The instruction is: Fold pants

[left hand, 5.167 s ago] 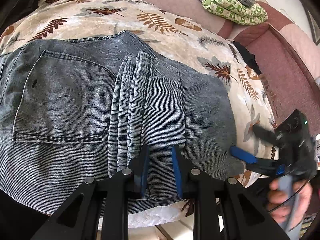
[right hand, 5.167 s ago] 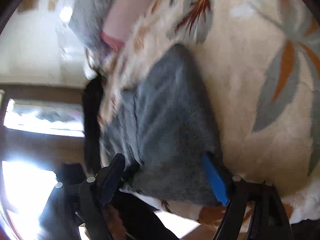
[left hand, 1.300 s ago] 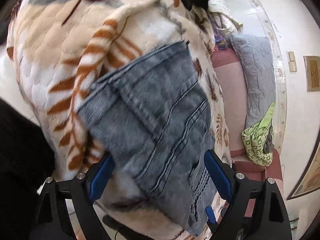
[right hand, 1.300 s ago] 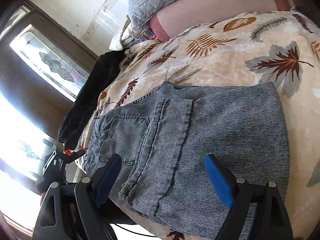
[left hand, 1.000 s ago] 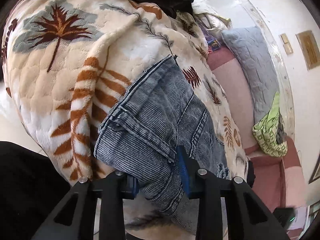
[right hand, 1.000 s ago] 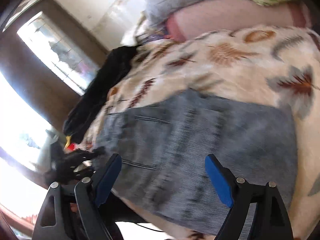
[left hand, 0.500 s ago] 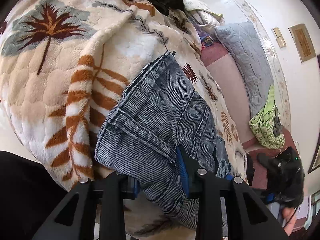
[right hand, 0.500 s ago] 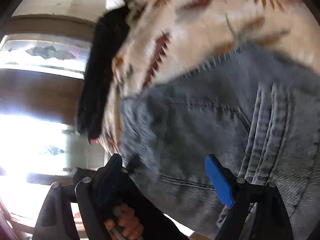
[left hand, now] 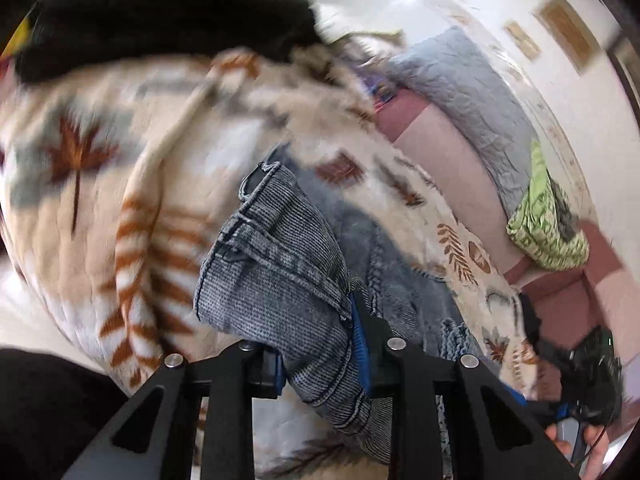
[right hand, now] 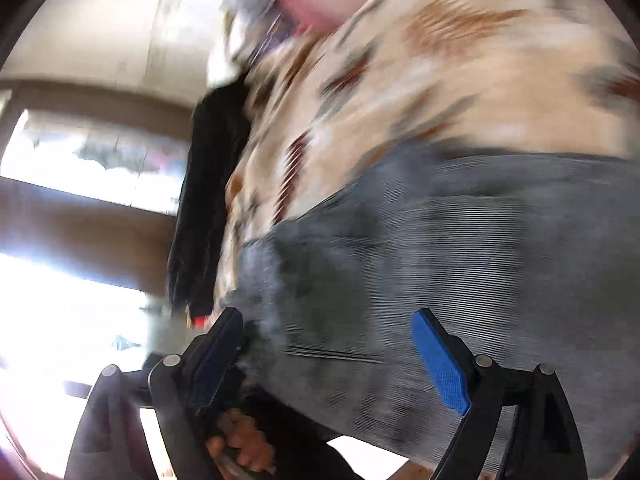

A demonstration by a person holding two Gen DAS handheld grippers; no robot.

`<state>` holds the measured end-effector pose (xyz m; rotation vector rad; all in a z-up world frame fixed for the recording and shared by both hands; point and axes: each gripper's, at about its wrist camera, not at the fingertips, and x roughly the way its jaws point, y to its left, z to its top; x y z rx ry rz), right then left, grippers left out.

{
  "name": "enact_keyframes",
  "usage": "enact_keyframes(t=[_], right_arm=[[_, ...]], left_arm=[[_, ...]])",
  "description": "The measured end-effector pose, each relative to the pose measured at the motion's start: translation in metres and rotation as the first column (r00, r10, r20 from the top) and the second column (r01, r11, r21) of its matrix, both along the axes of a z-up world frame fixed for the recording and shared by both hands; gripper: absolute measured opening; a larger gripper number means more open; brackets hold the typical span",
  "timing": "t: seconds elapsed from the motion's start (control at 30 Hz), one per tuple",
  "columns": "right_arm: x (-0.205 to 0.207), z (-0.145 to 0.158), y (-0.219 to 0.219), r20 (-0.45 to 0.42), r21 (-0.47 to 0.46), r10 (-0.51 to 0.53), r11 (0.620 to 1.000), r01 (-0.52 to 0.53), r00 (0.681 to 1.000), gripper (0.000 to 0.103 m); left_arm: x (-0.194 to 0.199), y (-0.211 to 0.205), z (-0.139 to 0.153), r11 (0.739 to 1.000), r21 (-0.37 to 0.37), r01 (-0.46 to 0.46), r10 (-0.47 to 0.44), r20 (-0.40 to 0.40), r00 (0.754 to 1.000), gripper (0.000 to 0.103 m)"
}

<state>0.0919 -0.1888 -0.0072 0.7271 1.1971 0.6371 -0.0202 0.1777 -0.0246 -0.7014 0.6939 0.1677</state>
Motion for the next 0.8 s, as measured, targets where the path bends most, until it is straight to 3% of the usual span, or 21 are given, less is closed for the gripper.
enact_keyframes(t=[0.07, 0.17, 0.23, 0.27, 0.33, 0.37, 0.4, 0.5, 0.53, 0.57, 0.6, 0.63, 0.7, 0.77, 0.8], right_arm=[[-0.009, -0.007, -0.047, 0.001, 0.018, -0.090, 0.996, 0.090, 0.996, 0.089], [-0.021, -0.015, -0.104, 0.020, 0.077, -0.191, 0.979, 0.189, 0.981, 0.089], [-0.025, -0.016, -0.131, 0.040, 0.107, -0.245, 0.965, 0.240, 0.969, 0.089], [-0.030, -0.019, -0.150, 0.052, 0.135, -0.278, 0.954, 0.269, 0.959, 0.089], [-0.037, -0.024, -0.172, 0.067, 0.179, -0.330, 0.933, 0.314, 0.942, 0.089], [-0.040, -0.025, -0.187, 0.067, 0.194, -0.350, 0.923, 0.332, 0.934, 0.089], [-0.046, -0.028, -0.196, 0.059, 0.207, -0.369, 0.914, 0.350, 0.928, 0.089], [-0.050, -0.040, -0.222, 0.011, 0.262, -0.416, 0.879, 0.399, 0.909, 0.089], [-0.051, -0.042, -0.230, 0.006, 0.275, -0.431, 0.868, 0.412, 0.903, 0.089], [-0.052, -0.043, -0.234, 0.005, 0.284, -0.440, 0.862, 0.421, 0.898, 0.089], [-0.053, -0.044, -0.235, 0.003, 0.290, -0.453, 0.853, 0.433, 0.891, 0.089], [-0.055, -0.046, -0.239, -0.002, 0.292, -0.463, 0.847, 0.444, 0.886, 0.089], [-0.055, -0.048, -0.240, -0.010, 0.285, -0.463, 0.848, 0.446, 0.886, 0.089], [-0.054, -0.047, -0.236, 0.006, 0.259, -0.448, 0.864, 0.432, 0.894, 0.089], [-0.054, -0.045, -0.235, 0.018, 0.246, -0.442, 0.871, 0.425, 0.897, 0.089]], left_arm=[[0.002, -0.017, 0.020, 0.995, 0.093, 0.017, -0.019, 0.023, 1.000, 0.025], [0.008, -0.061, 0.059, 0.953, 0.299, 0.057, -0.080, 0.064, 0.995, 0.022], [0.009, -0.117, 0.087, 0.866, 0.487, 0.116, -0.186, 0.098, 0.978, 0.018], [0.010, -0.135, 0.093, 0.835, 0.532, 0.137, -0.224, 0.101, 0.969, 0.017], [0.013, -0.195, 0.101, 0.727, 0.650, 0.220, -0.348, 0.074, 0.934, 0.017], [0.014, -0.218, 0.099, 0.693, 0.673, 0.257, -0.397, 0.059, 0.916, 0.017], [0.015, -0.234, 0.096, 0.670, 0.684, 0.288, -0.430, 0.041, 0.902, 0.017], [0.016, -0.299, 0.069, 0.565, 0.693, 0.448, -0.571, -0.065, 0.819, 0.015], [0.019, -0.322, 0.045, 0.512, 0.672, 0.535, -0.619, -0.143, 0.772, 0.015], [0.023, -0.331, 0.029, 0.488, 0.648, 0.585, -0.638, -0.192, 0.746, 0.015], [0.031, -0.342, -0.001, 0.468, 0.572, 0.674, -0.656, -0.286, 0.699, 0.015], [0.033, -0.345, -0.014, 0.463, 0.545, 0.699, -0.649, -0.327, 0.686, 0.015], [0.023, -0.348, -0.008, 0.436, 0.602, 0.669, -0.658, -0.294, 0.693, 0.018], [0.018, -0.338, 0.015, 0.469, 0.523, 0.712, -0.716, -0.247, 0.653, 0.038], [0.016, -0.331, 0.028, 0.491, 0.494, 0.718, -0.730, -0.216, 0.648, 0.057]])
